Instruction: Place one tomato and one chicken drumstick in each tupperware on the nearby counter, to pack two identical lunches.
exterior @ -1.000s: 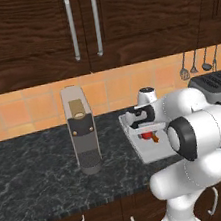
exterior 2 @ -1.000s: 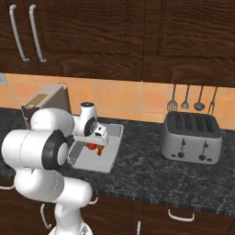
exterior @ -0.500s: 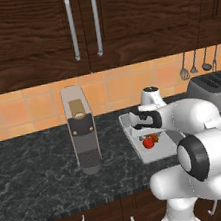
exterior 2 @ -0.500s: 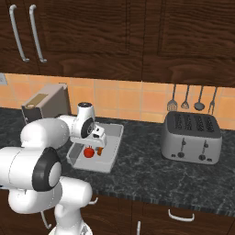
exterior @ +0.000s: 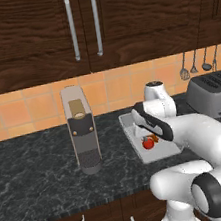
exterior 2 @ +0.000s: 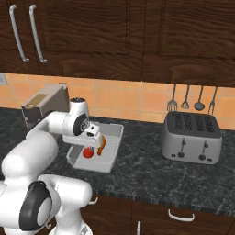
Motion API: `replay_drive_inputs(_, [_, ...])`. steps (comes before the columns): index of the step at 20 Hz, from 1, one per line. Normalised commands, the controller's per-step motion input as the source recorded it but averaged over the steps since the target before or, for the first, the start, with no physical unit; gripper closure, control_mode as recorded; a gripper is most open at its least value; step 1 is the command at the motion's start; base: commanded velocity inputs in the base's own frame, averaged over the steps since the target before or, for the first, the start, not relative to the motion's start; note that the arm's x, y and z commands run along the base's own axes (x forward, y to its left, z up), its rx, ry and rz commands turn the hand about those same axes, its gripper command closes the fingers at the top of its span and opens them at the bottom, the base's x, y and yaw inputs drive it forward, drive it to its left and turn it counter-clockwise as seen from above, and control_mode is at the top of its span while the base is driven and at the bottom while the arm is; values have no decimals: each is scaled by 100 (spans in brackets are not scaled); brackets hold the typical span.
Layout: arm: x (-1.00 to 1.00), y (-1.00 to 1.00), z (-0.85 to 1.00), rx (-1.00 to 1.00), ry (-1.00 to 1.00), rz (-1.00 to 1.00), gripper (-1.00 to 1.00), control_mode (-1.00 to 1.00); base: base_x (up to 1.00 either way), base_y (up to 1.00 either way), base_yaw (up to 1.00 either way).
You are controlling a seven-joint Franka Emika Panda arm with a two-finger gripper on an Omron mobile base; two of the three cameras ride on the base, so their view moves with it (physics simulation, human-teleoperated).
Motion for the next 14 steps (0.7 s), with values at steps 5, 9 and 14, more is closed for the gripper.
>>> replay_drive_inputs(5, [-100, 0, 41, 0, -18, 0, -100, -100, 0, 0, 0])
replay_drive_inputs(9, [-71, 0, 32, 0, -58, 0, -100, -100, 0, 0, 0])
replay_drive_inputs(14, [-33, 0, 28, 0, -34, 0, -100, -100, 0, 0, 0])
